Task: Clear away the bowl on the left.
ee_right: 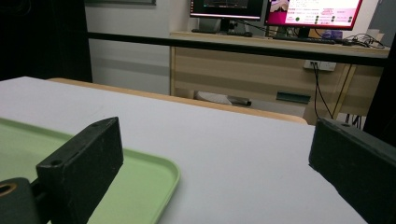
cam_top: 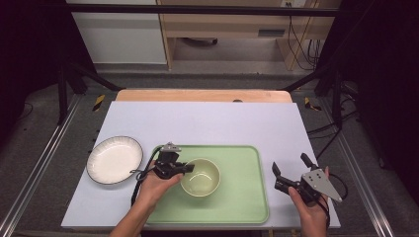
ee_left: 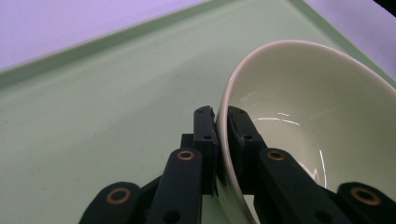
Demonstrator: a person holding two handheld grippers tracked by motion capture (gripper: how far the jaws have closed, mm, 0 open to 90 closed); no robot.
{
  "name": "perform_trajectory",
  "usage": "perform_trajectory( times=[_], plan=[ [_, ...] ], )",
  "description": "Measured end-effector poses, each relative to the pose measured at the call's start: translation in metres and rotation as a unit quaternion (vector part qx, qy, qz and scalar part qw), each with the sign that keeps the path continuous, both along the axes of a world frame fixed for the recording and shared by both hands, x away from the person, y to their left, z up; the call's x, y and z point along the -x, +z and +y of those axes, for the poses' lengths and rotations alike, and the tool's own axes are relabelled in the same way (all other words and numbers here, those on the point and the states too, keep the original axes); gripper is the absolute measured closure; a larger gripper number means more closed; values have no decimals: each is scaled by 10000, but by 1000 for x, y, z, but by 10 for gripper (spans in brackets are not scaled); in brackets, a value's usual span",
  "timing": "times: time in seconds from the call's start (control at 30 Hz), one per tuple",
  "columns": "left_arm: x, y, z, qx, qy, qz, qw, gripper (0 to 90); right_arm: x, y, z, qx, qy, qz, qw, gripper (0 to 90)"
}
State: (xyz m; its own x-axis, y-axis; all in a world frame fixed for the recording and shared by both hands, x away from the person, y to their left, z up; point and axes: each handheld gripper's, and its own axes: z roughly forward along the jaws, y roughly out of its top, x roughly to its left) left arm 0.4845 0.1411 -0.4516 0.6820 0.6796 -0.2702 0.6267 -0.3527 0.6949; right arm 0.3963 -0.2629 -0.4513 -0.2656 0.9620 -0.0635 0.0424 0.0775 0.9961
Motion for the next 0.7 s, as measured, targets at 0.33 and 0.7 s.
perform_trajectory(
  times=[0.33,0.7],
  plan=[
    [2,1,-2,-230,-87,-146,9996,832,0,0,0,5,13,8,10000,32],
    [4,10,2,-210,181,-420,9987,590,0,0,1,6,32,20,10000,32]
  ],
)
